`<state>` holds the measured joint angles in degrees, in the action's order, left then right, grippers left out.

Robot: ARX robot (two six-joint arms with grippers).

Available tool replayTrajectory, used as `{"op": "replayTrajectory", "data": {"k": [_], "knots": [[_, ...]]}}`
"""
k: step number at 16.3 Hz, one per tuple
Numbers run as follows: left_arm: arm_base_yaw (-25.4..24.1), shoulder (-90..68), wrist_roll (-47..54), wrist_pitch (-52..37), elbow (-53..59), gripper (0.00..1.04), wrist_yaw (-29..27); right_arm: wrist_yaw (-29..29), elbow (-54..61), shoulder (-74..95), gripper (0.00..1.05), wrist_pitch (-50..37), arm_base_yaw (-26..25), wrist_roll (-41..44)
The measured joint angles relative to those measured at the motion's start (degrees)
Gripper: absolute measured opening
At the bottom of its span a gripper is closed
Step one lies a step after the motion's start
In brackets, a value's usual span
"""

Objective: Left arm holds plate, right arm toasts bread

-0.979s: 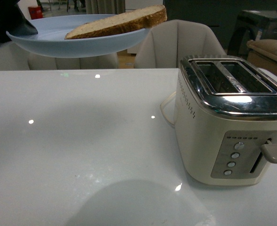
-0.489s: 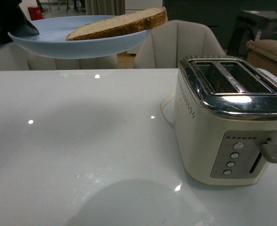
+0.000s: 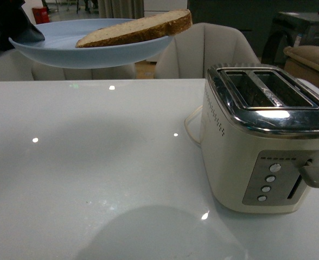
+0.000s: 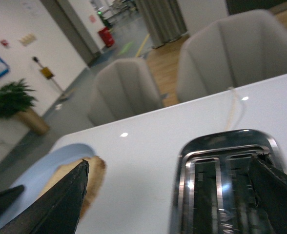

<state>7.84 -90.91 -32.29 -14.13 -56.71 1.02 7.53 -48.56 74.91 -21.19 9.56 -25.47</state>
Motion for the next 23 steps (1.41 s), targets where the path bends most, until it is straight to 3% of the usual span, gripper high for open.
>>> {"op": "replayTrajectory", "data": {"k": [4, 5, 13, 15, 21, 23], "knots": [[0.0, 0.0, 0.0, 0.0, 0.0, 0.03, 0.0, 2.8, -3.8, 5.3, 0.98, -0.1, 2.5, -7.5], [0.0, 0.0, 0.0, 0.0, 0.0, 0.03, 0.0, 8.7, -15.4, 20.3, 0.98, 3.8, 8.6, -25.7], [0.0, 0.0, 0.0, 0.0, 0.0, 0.03, 0.0, 8.7, -20.5, 24.6, 0.96, 6.3, 12.3, -28.8], [0.0, 0.0, 0.0, 0.0, 0.0, 0.03, 0.0, 8.3, -21.0, 24.8, 0.78, 6.2, 12.7, -29.0], [0.0, 0.0, 0.0, 0.0, -0.1, 0.03, 0.0, 7.4, -21.5, 25.4, 0.1, 5.2, 12.6, -28.9], [0.0, 0.0, 0.0, 0.0, -0.1, 0.03, 0.0, 7.1, -21.5, 25.4, 0.03, 4.7, 12.6, -28.3]]}}
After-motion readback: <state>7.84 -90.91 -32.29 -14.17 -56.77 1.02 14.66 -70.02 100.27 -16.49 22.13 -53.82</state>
